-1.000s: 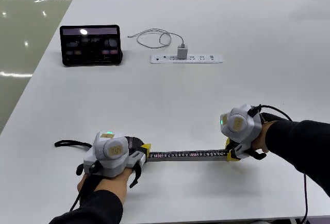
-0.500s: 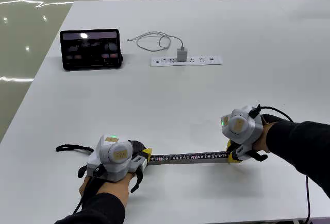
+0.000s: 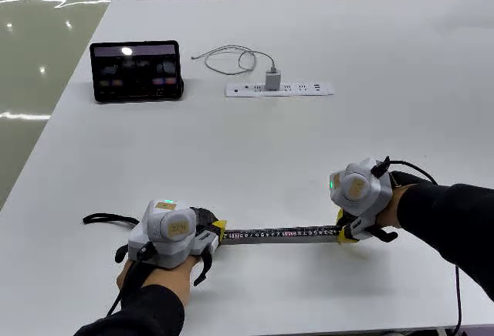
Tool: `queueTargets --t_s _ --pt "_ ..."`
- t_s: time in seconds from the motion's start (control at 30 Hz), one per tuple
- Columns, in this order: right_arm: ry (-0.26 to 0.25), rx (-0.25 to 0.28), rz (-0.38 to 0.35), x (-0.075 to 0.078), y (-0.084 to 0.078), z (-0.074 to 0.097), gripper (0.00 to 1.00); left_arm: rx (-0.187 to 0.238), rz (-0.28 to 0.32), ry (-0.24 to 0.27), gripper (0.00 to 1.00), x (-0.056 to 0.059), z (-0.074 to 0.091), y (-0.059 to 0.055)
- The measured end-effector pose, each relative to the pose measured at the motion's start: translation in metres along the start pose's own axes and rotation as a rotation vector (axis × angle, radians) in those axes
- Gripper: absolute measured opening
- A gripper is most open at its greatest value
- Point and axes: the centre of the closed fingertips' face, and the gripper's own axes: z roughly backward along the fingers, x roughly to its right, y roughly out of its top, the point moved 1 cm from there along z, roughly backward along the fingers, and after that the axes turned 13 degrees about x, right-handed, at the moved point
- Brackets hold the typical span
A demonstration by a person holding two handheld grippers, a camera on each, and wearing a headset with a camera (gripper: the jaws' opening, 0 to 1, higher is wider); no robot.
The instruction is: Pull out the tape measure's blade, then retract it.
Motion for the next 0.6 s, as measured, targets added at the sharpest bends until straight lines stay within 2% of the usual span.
queueTargets --t_s 0.6 --pt "-0.002 0.010 -0.010 -0.0004 0.0047 -0.0034 0.11 0.000 -0.013 -0.006 0.59 0.0012 0.0009 -0.0001"
